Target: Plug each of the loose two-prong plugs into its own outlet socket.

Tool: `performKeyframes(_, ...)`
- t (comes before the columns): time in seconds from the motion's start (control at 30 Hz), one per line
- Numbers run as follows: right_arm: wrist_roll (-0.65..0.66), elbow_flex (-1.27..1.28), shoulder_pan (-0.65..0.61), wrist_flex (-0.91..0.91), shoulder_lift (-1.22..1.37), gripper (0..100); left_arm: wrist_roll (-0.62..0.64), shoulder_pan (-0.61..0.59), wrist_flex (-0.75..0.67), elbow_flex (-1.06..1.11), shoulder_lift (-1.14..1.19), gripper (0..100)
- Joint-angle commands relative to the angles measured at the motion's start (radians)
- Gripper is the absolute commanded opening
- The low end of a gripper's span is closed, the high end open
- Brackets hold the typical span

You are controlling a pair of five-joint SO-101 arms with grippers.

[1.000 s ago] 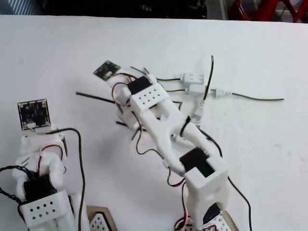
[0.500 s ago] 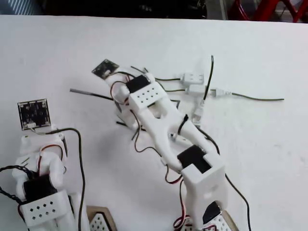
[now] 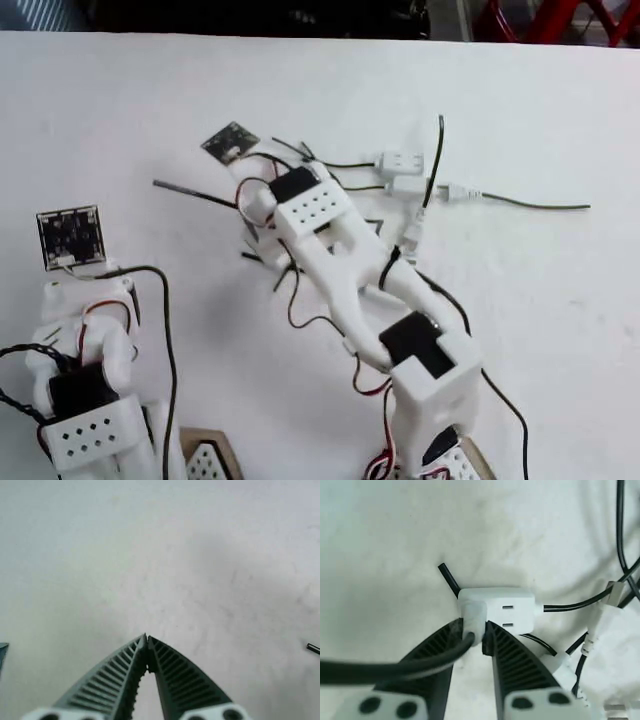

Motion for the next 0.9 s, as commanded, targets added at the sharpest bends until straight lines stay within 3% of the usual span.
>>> performKeyframes(0.0,-0.008,0.091,0.012,-0.067,-0.074,1.6,0.0,-0.005,-0.023,-0.005,-0.01,2)
performKeyframes(0.27,-0.003,0.324,0.01,-0.239,-0.182,1.6,0.0,-0.005,-0.023,-0.005,-0.01,2)
performKeyframes(0.87,0.002,0.439,0.01,-0.308,-0.179,1.6,0.0,-0.005,-0.023,-0.005,-0.01,2)
